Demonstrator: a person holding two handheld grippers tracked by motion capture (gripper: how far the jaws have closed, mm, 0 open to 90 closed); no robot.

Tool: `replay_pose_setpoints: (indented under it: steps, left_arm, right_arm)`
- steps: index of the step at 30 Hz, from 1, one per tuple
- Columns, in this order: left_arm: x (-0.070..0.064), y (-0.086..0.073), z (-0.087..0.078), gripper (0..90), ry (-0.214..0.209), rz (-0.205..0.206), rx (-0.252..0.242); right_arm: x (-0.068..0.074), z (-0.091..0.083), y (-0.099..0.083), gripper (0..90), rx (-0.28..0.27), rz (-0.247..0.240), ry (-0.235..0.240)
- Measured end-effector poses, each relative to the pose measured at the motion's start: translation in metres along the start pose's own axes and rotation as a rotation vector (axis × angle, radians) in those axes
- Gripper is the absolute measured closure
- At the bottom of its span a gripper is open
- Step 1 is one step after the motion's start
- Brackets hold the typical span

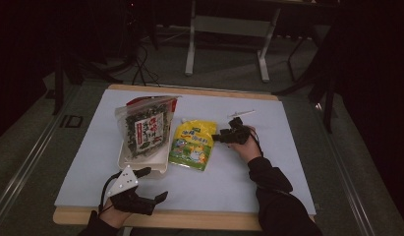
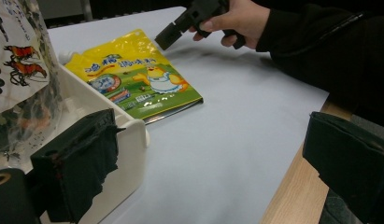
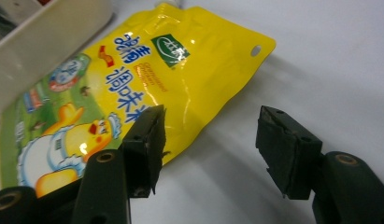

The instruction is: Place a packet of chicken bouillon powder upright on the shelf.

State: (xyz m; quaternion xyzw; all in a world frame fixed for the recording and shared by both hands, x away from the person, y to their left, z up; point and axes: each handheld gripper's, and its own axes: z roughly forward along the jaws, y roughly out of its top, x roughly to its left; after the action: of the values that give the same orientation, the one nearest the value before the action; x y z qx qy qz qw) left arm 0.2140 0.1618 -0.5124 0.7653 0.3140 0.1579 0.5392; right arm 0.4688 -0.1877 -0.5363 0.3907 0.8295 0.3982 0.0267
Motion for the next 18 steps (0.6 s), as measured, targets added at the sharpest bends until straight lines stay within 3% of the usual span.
replay_pose_setpoints:
  steps: [8, 18]
  left_arm:
    - [0.001, -0.001, 0.000, 5.1, 0.000, -0.003, 0.004]
    - [0.001, -0.002, 0.002, 5.1, -0.002, -0.002, 0.007]
  right_arm:
    - [-0.003, 0.013, 0.004, 48.2, 0.038, 0.018, 0.026]
    - [0.008, 0.021, 0.010, 73.3, 0.072, 0.003, 0.096]
